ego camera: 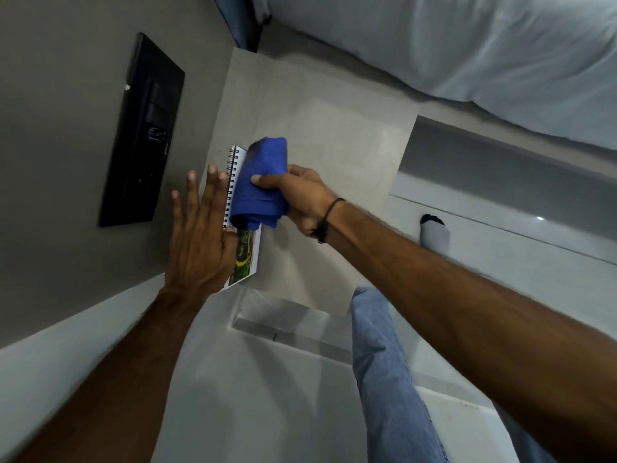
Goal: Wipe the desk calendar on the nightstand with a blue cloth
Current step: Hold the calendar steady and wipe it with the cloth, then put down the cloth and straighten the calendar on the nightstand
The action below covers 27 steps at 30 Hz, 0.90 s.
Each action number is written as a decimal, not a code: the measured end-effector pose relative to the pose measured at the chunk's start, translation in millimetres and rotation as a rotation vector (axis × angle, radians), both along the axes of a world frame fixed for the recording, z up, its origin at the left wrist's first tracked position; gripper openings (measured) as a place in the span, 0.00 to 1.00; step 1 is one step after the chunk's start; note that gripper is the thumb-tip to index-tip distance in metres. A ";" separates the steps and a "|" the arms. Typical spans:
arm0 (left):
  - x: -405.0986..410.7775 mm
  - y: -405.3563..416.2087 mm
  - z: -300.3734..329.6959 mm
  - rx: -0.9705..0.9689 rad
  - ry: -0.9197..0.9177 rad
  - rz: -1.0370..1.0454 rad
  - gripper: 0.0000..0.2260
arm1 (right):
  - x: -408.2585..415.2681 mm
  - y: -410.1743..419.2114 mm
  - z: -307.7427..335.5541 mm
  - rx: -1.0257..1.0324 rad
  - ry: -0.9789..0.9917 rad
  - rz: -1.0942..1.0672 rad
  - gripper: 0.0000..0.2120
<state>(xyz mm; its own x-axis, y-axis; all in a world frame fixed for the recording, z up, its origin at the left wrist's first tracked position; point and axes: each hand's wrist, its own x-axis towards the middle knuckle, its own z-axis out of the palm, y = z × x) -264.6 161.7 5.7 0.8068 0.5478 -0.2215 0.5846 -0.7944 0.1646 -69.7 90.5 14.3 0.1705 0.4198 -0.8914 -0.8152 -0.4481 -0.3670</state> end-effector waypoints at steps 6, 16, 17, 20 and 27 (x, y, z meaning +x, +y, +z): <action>7.8 -14.1 16.5 0.070 0.069 0.016 0.36 | 34.2 -42.8 7.6 -0.121 -0.092 -0.026 0.23; 117.4 -138.8 52.4 -0.645 -0.450 0.961 0.25 | 103.8 -82.2 32.1 -0.112 -0.114 0.353 0.15; 135.6 -140.9 50.8 -0.911 -0.515 1.201 0.22 | 114.8 -83.8 32.8 -0.108 -0.134 0.433 0.15; 180.0 -137.9 37.6 -1.523 -0.707 1.533 0.13 | 153.2 -83.5 23.1 -0.123 -0.231 0.627 0.13; 264.2 -127.2 -28.6 -1.165 -0.787 1.740 0.14 | 222.3 -40.8 -41.7 -0.135 -0.592 0.838 0.15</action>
